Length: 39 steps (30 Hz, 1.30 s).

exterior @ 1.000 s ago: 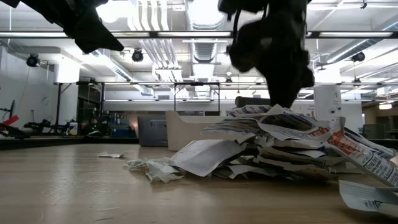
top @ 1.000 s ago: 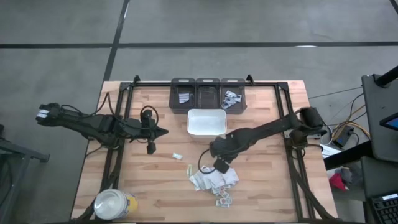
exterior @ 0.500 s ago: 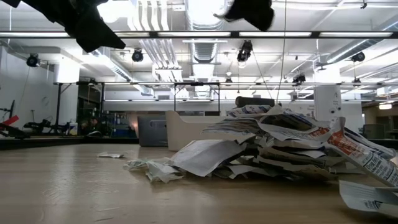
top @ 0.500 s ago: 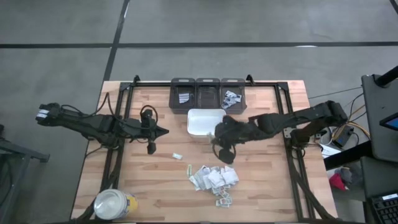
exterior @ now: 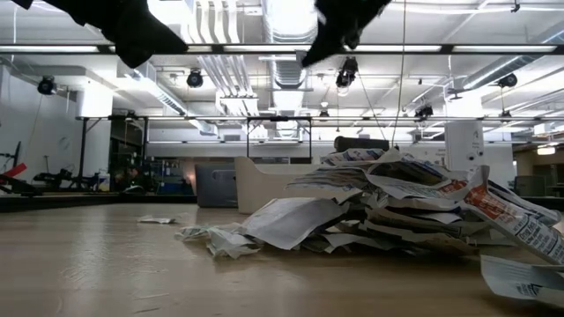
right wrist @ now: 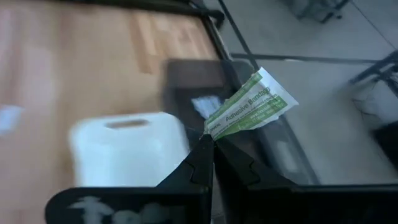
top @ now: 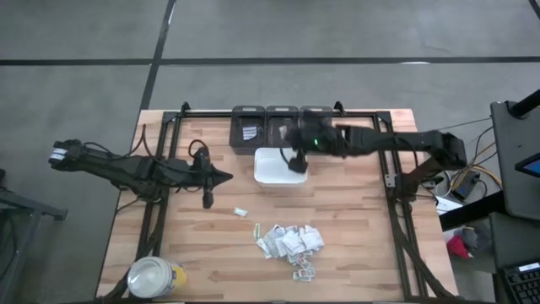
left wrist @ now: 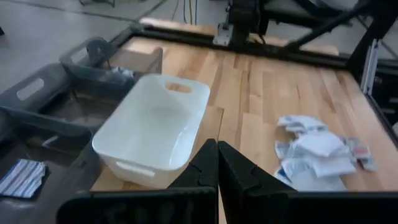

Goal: Pick & Place First Aid Supplies
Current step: Put the green band aid into the middle black bin

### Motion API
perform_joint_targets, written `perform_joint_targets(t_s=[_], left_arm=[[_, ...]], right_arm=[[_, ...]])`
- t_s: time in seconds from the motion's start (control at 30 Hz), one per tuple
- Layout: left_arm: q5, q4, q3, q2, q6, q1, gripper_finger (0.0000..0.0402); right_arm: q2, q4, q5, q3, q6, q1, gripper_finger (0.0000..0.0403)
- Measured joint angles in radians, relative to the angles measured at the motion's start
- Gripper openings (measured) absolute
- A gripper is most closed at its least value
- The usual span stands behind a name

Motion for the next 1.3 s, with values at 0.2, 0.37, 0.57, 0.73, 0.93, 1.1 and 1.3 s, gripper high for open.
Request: perform_joint_targets(t_s=[0.2, 0.37, 0.57, 0.73, 0.93, 1.1, 1.3], left_arm=[[-0.107, 0.064, 0.000, 0.018, 0.001, 0.000, 0.0000], [-0.235, 0.073, 0.000, 0.035, 0.001, 0.000, 0.0000], [-0.351, 0.084, 0.000, 0.053, 0.000, 0.001, 0.0000], [-0.393, 0.102, 0.000, 0.067, -0.003, 0.002, 0.0000], [-0.420, 0.108, 0.000, 0.085, -0.031, 0.002, 0.0000], [-0.420, 0.110, 0.000, 0.107, -0.065, 0.003, 0.0000], [-0.420, 0.115, 0.000, 0.139, -0.111, 0.003, 0.0000]], right_arm=[[0.052, 0.019, -0.197, 0.000, -0.108, -0.196, 0.0008], [0.114, 0.000, -0.287, 0.023, -0.140, -0.321, 0.0008], [0.245, -0.072, -0.384, 0.137, -0.181, -0.395, 0.0008], [0.386, -0.216, -0.392, 0.278, -0.226, -0.421, 0.0008], [0.560, -0.444, -0.472, 0.460, -0.240, -0.459, 0.0008], [0.676, -0.590, -0.490, 0.603, -0.261, -0.471, 0.0008], [0.783, -0.674, -0.493, 0.745, -0.294, -0.465, 0.0008]])
